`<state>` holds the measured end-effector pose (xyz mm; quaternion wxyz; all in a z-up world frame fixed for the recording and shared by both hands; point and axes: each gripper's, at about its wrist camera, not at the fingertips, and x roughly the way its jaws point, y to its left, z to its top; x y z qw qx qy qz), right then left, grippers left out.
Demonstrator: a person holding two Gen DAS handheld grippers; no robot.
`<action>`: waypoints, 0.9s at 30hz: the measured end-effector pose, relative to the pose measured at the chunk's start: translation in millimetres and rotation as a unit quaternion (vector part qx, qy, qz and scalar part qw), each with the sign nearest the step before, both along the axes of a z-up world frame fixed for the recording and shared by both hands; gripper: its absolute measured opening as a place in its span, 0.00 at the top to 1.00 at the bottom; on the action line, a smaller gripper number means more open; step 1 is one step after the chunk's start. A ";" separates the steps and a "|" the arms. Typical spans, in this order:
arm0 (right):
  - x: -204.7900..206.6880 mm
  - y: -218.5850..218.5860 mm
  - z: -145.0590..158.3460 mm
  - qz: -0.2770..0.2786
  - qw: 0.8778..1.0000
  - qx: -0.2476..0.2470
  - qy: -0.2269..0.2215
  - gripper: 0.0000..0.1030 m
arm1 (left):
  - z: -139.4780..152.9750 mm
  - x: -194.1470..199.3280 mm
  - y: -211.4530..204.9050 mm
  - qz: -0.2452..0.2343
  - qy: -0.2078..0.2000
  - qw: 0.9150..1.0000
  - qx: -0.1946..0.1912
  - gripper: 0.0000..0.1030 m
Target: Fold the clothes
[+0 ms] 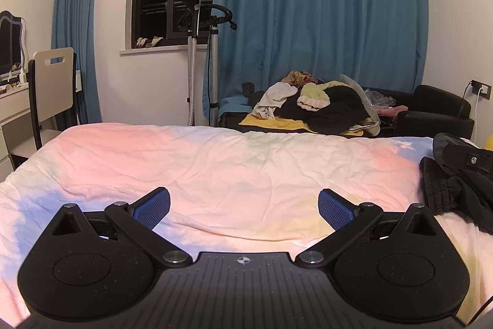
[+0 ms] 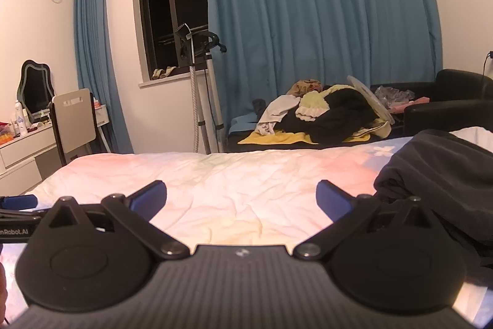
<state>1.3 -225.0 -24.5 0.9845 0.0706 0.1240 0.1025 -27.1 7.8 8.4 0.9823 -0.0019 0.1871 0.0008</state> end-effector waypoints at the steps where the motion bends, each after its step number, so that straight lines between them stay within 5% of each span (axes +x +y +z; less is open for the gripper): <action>1: 0.0 -0.5 0.1 -0.002 1.000 0.000 0.000 0.00 | -0.1 -0.5 0.2 0.000 0.000 1.000 -0.001 0.00; 27: 3.0 -3.8 -6.1 -0.021 1.000 -0.021 0.008 0.00 | 1.0 -1.7 2.2 0.016 0.001 1.000 -0.008 0.00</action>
